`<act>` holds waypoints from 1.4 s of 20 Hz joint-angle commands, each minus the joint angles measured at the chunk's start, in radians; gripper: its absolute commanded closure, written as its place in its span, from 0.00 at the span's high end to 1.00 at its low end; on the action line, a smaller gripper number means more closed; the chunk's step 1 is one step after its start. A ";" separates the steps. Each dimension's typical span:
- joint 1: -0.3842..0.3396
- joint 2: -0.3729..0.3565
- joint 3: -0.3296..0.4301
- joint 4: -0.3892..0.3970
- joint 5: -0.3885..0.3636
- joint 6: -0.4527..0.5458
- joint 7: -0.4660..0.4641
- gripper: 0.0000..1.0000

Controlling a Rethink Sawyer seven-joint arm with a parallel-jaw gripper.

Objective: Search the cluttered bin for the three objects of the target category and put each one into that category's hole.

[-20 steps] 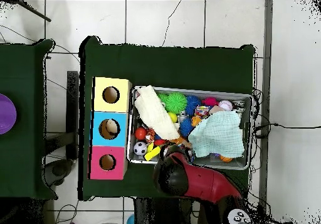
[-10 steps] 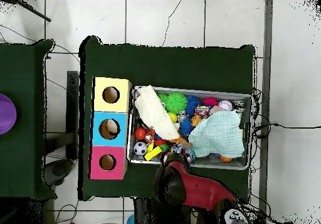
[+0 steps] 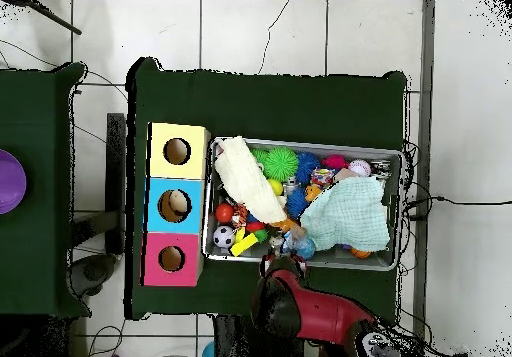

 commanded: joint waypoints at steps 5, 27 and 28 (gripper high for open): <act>-0.031 0.040 0.029 -0.005 -0.053 -0.042 0.154 1.00; -0.025 -0.127 0.070 0.032 0.001 0.126 0.154 1.00; -0.026 -0.165 0.079 0.038 0.012 0.165 0.148 1.00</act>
